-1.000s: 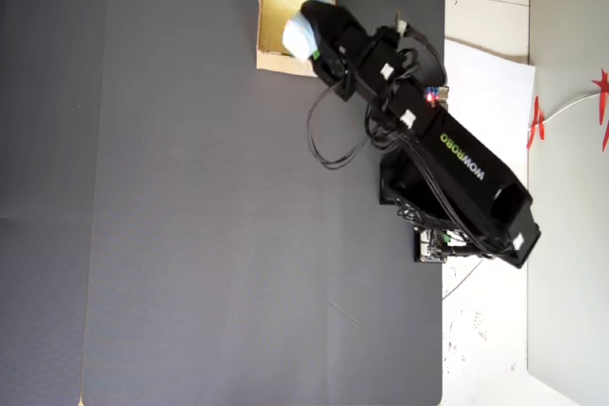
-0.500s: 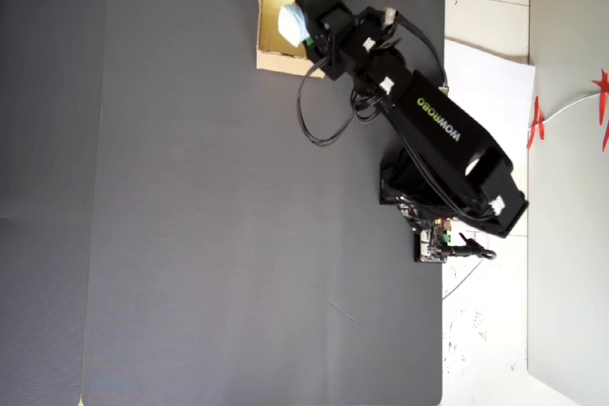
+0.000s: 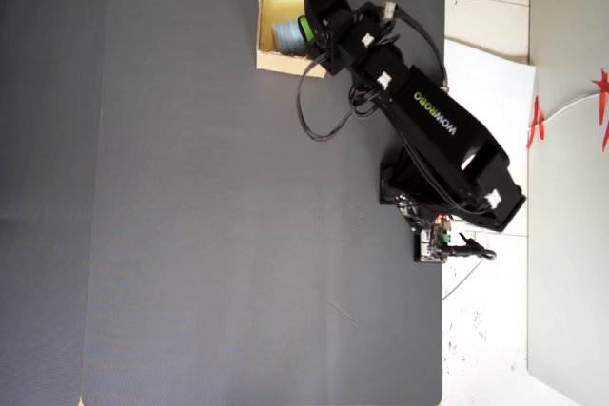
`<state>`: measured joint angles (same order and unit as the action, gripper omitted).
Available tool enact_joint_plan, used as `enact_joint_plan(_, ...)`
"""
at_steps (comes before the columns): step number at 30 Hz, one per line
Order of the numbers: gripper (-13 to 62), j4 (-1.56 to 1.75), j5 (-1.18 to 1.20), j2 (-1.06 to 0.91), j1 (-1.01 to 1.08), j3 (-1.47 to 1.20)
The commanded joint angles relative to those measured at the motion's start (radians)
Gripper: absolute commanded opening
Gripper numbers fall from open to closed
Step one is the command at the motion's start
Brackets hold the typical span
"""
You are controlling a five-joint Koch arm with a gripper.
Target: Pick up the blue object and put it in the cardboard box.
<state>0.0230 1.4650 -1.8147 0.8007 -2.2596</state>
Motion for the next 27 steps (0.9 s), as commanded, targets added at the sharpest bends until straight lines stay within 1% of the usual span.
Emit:
enact_joint_plan(1, 33.7, 0.187, 0.100, -0.063, -0.041, 0.014)
enact_joint_plan(4, 33.7, 0.278, 0.140, -0.109, -0.103, -0.043)
enact_joint_plan(9, 33.7, 0.446, 0.219, -0.218, -0.264, -0.207)
enact_joint_plan(12, 33.7, 0.463, 0.219, -0.288, -0.383, -0.298)
enact_joint_plan(22, 34.1, 0.502, 0.221, -0.405, -0.716, -0.512)
enact_joint_plan(25, 34.1, 0.502, 0.222, -0.465, -0.790, -0.623)
enact_joint_plan(27, 34.1, 0.503, 0.222, -0.488, -0.799, -0.712)
